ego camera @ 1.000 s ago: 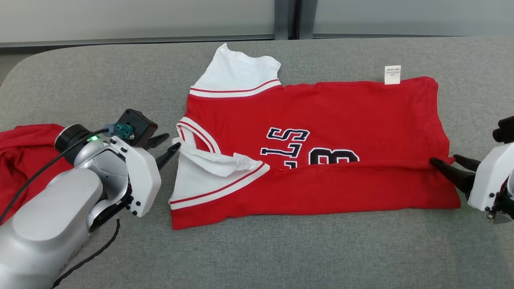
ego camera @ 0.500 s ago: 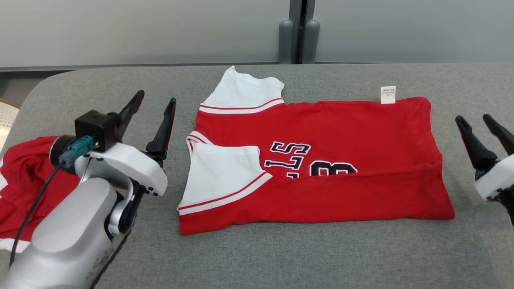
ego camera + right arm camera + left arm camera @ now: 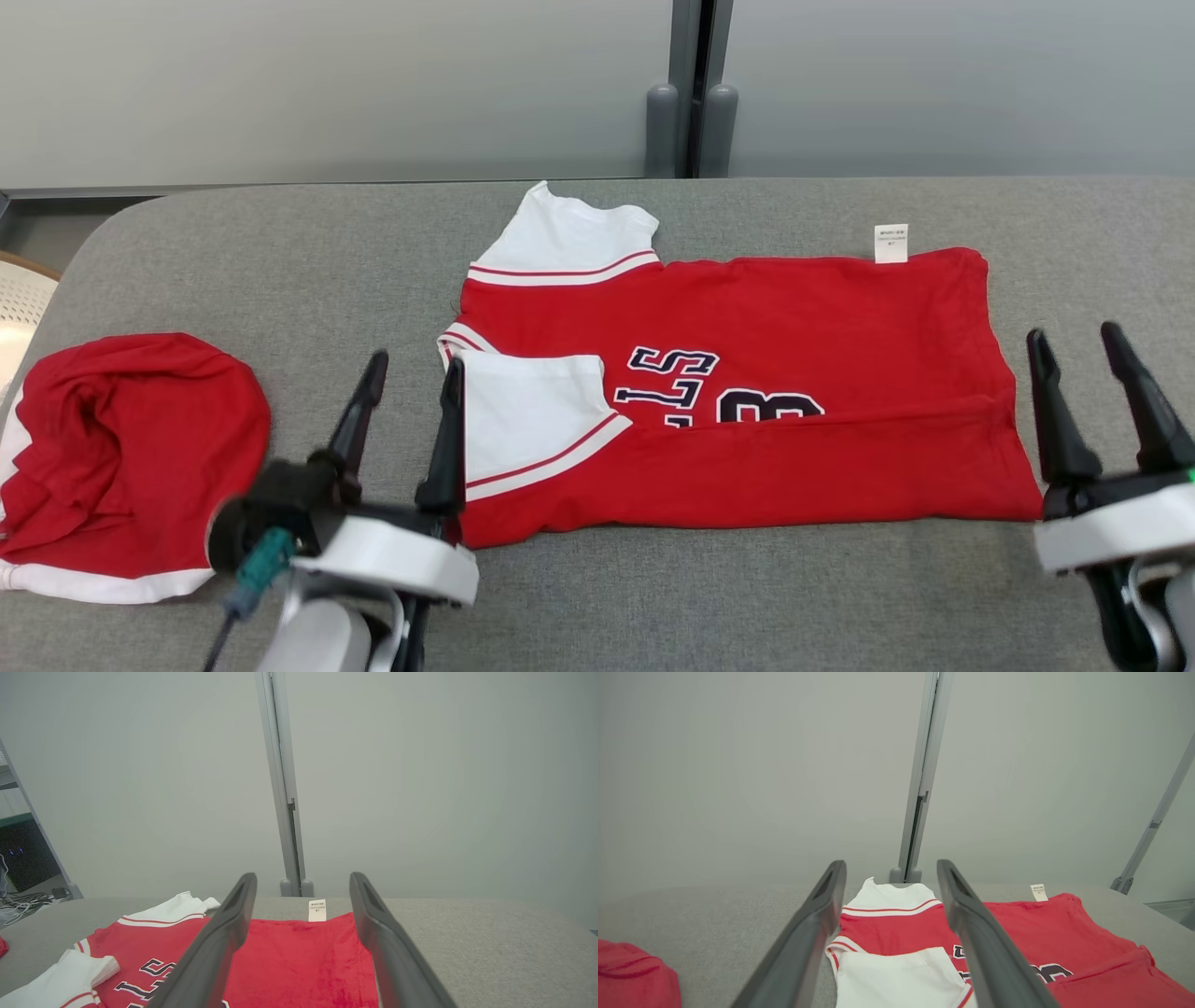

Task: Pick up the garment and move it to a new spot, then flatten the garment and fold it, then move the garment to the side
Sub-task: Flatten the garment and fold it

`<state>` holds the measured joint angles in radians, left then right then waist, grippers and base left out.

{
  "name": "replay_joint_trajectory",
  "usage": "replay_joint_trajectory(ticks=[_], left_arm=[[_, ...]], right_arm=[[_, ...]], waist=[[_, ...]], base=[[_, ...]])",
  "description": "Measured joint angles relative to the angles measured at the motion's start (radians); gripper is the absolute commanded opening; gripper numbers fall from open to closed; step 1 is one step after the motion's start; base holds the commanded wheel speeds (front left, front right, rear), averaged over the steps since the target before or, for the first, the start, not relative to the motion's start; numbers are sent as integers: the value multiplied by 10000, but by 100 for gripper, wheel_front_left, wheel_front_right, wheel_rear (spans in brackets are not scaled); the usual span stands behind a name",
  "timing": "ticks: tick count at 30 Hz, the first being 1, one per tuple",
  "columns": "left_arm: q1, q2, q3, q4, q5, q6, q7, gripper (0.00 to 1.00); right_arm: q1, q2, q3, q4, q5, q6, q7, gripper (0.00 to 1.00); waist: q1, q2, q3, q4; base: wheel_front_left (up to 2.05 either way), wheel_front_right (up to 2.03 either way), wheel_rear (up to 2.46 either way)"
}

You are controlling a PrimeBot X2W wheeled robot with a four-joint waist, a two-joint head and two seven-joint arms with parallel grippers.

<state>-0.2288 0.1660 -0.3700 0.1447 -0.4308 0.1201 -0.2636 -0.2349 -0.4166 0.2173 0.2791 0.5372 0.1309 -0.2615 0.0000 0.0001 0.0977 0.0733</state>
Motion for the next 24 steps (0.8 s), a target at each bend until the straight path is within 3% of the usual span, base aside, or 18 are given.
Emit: replay_joint_trajectory(ticks=[3, 7, 14, 24], left_arm=[[794, -677, 571, 261, 481, -293, 0, 100], [1430, -1020, 1005, 991, 1024, -571, -6, 100], [1573, -1158, 1457, 1808, 1712, -435, -6, 100], [1011, -1172, 1089, 4203, 1030, -136, -6, 100]], right_arm=[[796, 646, -612, -640, -861, 0, -2, 100], [1553, 1244, -769, -993, -1689, 0, -15, 100], [1732, 1760, -1183, -1243, -1937, 0, -15, 100], [1735, 1893, -1467, -1315, -1939, 0, -15, 100]], waist=[[0, 0, -36, 11], [0, 0, -85, -9], [0, 0, -107, -114], [0, 0, -34, -357]], base=[[0, 0, 0], [0, 0, 0], [0, 0, 0], [0, 0, 0]])
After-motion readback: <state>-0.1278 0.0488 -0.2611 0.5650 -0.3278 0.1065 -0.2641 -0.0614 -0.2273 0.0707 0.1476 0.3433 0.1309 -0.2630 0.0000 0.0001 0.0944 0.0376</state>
